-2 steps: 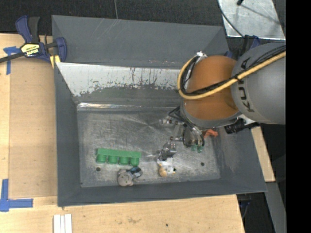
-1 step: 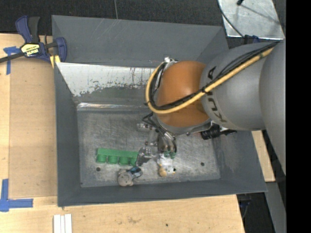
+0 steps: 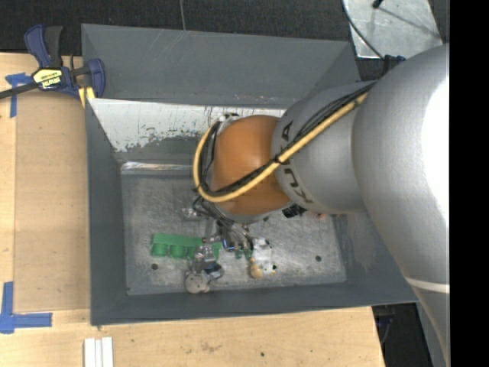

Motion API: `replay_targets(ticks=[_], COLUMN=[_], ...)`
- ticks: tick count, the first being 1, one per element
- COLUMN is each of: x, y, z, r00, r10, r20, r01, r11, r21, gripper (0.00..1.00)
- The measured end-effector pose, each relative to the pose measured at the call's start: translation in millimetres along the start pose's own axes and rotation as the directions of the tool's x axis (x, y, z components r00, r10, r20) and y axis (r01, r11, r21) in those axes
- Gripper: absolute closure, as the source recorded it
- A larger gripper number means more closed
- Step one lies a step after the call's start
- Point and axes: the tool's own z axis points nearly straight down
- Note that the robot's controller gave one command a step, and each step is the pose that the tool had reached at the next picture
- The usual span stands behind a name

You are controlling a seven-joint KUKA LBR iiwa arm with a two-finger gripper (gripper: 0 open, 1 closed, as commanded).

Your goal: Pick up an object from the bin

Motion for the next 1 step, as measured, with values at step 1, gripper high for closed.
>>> replay_targets(ticks=[1], x=[21.5], y=[27.2], z=[18.4], r00=[0.921], r10=[0.39], r20=[0.015], r01=[-0.39], r11=[0.921], r21=[-0.005], gripper=[1.0])
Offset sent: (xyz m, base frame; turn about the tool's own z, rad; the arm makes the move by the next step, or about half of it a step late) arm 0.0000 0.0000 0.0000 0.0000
